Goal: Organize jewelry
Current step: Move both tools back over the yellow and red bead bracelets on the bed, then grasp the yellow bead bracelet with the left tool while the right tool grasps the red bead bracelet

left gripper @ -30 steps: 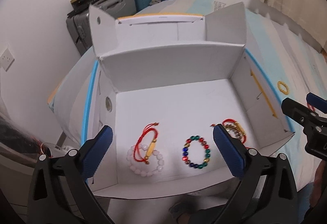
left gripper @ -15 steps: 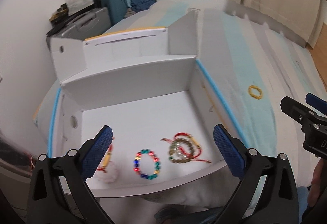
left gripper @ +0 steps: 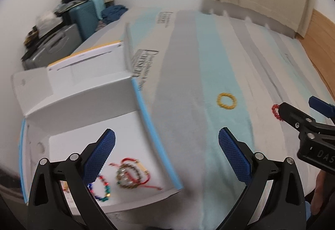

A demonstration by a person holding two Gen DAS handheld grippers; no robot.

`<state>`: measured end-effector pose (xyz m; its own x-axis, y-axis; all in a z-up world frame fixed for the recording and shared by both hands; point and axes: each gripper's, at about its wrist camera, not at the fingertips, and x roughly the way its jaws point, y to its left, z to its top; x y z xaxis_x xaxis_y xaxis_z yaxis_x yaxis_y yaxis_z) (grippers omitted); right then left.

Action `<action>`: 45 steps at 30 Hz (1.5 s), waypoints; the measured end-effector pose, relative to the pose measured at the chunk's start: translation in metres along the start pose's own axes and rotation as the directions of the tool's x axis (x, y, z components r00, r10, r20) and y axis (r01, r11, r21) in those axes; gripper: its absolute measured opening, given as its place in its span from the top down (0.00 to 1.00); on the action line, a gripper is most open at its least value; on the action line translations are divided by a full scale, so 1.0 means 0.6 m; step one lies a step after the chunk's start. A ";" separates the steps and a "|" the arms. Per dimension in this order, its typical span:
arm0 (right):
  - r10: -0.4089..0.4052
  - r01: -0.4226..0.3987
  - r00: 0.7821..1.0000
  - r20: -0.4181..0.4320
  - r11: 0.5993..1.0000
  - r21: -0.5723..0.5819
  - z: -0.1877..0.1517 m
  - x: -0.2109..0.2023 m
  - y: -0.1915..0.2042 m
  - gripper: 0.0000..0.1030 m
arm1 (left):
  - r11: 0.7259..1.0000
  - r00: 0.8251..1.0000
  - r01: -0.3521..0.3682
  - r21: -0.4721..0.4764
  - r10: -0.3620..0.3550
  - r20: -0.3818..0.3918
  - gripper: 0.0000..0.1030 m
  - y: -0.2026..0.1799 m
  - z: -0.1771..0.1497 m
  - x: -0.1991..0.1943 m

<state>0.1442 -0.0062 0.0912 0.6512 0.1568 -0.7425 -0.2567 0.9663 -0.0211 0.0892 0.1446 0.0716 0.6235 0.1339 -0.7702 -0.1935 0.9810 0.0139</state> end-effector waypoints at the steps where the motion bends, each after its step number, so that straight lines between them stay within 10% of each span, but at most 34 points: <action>1: -0.013 0.013 1.000 -0.007 1.000 0.004 0.001 0.009 -0.014 0.07 | 1.000 1.000 0.006 0.004 -0.006 0.000 0.06 -0.011 0.004 0.006; 23: -0.198 0.205 0.976 -0.096 0.977 0.065 -0.025 0.201 -0.248 0.07 | 0.987 0.986 0.144 0.079 -0.135 -0.102 0.06 -0.218 0.055 0.252; 37: -0.116 0.162 0.974 -0.192 0.956 0.245 -0.067 0.313 -0.387 0.08 | 0.983 0.976 0.166 0.082 -0.152 -0.154 0.06 -0.260 0.080 0.411; 45: -0.065 0.135 0.961 -0.270 0.959 0.248 -0.071 0.374 -0.394 0.37 | 0.981 0.975 0.153 0.120 -0.130 -0.181 0.17 -0.255 0.090 0.465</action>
<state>0.3209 -0.2081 -0.0990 0.4500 0.0323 -0.8925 0.0187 0.9988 0.0456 0.3340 0.0395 -0.1110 0.4959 -0.0220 -0.8681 -0.0037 0.9996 -0.0275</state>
